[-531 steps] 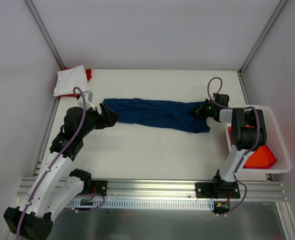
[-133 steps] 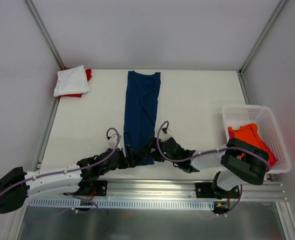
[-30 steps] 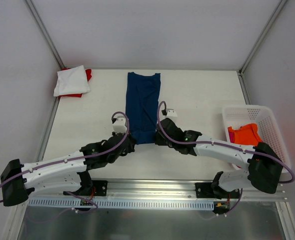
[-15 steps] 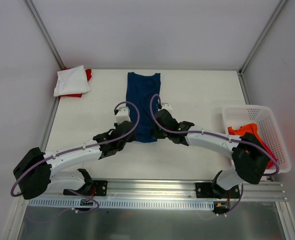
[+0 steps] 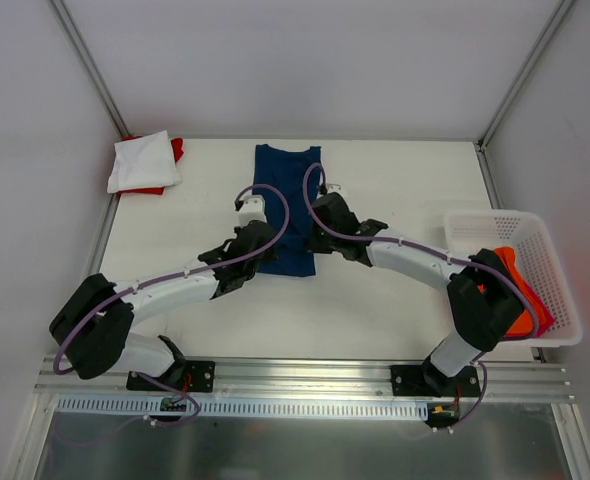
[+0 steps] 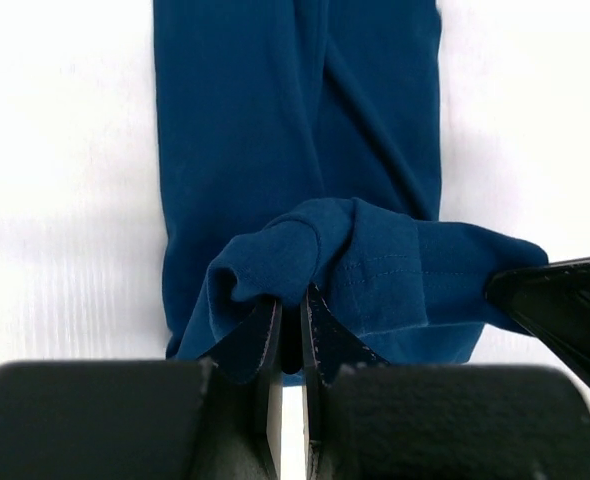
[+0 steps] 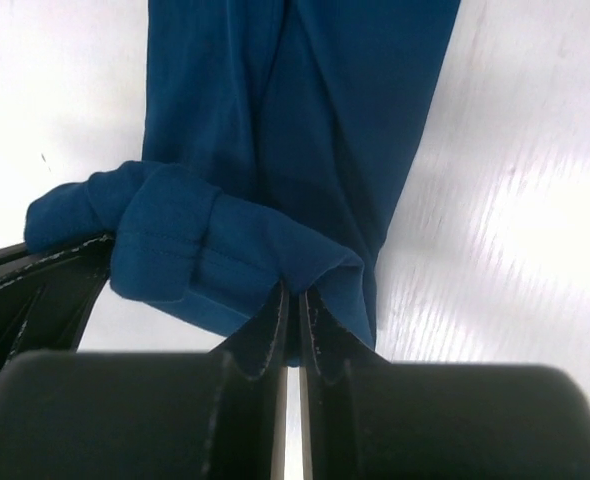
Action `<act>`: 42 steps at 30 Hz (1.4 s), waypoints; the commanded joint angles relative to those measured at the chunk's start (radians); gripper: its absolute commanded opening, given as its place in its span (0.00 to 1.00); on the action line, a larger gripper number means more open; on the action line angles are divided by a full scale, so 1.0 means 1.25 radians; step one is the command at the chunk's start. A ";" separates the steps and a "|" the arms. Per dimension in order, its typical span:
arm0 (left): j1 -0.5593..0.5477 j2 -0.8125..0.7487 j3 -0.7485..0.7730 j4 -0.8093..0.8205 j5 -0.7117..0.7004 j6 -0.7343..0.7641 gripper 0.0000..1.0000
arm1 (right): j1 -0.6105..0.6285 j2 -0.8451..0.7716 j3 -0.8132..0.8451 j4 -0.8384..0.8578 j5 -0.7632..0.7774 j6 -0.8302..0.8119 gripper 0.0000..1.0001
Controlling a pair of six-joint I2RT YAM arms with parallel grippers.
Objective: Fold and stack the t-shirts
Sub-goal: Fold the tshirt
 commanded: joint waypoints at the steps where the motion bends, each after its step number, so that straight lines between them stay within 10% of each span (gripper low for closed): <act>1: 0.023 0.020 0.049 0.029 -0.013 0.045 0.00 | -0.034 0.019 0.059 -0.017 -0.024 -0.046 0.01; 17: 0.092 0.179 0.164 0.061 0.011 0.067 0.00 | -0.122 0.198 0.198 -0.006 -0.118 -0.082 0.01; 25: 0.150 0.276 0.206 0.082 0.044 0.065 0.15 | -0.168 0.295 0.284 -0.004 -0.175 -0.095 0.01; 27: 0.163 0.292 0.210 0.088 0.054 0.060 0.27 | -0.174 0.306 0.302 -0.006 -0.182 -0.099 0.00; 31: 0.181 0.321 0.209 0.115 0.076 0.054 0.96 | -0.190 0.334 0.319 -0.006 -0.191 -0.103 0.00; 36: 0.197 0.366 0.231 0.120 0.093 0.053 0.99 | -0.201 0.356 0.321 0.005 -0.202 -0.101 0.01; 38: 0.199 0.373 0.234 0.120 0.095 0.051 0.99 | -0.204 0.366 0.322 0.008 -0.208 -0.100 0.31; 39: 0.200 0.373 0.236 0.120 0.096 0.049 0.99 | -0.204 0.367 0.320 0.009 -0.212 -0.100 0.67; 42: 0.199 0.371 0.233 0.120 0.098 0.047 0.99 | -0.204 0.366 0.307 0.025 -0.219 -0.093 0.98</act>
